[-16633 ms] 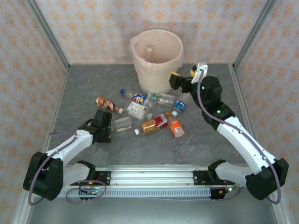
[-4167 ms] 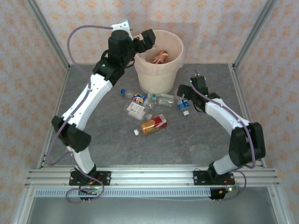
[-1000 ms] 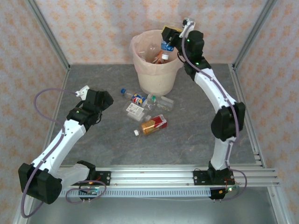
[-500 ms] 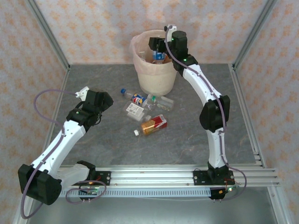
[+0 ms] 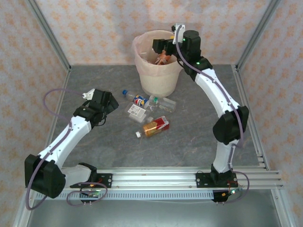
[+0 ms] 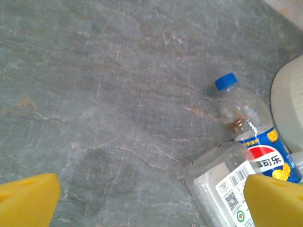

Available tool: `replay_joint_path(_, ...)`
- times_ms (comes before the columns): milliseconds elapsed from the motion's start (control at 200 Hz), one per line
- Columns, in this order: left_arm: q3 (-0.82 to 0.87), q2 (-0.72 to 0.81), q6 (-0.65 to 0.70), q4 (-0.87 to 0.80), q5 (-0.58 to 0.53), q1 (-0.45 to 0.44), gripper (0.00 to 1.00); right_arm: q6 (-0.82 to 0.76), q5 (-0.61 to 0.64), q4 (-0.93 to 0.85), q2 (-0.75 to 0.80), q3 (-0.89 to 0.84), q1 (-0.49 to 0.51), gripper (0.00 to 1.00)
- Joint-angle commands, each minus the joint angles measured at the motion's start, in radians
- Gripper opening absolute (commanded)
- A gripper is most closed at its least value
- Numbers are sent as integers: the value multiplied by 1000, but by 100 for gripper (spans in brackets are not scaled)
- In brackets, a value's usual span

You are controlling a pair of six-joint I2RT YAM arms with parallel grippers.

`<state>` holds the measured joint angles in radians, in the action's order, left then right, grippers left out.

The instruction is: Put the plastic bottles in the bin

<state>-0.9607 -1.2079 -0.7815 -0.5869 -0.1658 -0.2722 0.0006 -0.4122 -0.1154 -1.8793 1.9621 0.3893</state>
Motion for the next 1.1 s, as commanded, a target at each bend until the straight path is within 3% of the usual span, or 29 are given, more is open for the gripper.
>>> replay_joint_path(0, -32, -27, 2, -1, 48, 9, 100, 5, -5, 9, 111, -82, -1, 99)
replay_joint_path(220, 1, -83, -72, 63, 165, 3, 100, 124, 94, 5, 355, -420, -3, 99)
replay_joint_path(290, 12, -109, -123, 74, 178, -18, 100, 139, 40, 30, 438, -570, -3, 99)
replay_joint_path(380, 21, -139, -157, 84, 178, -42, 100, -13, -131, 37, 527, -751, 14, 99)
replay_joint_path(475, 22, -159, -169, 91, 163, -49, 100, -288, -182, -57, 584, -844, 63, 99)
replay_joint_path(555, 10, -162, -179, 70, 126, -50, 100, -513, -203, -215, 580, -843, 117, 99)
replay_joint_path(701, 15, -144, -184, 58, 88, -47, 100, -679, -193, -414, 479, -779, 204, 99)
replay_joint_path(1096, 81, -35, -181, 8, 15, -8, 100, -1013, 114, -654, 184, -667, 379, 97)
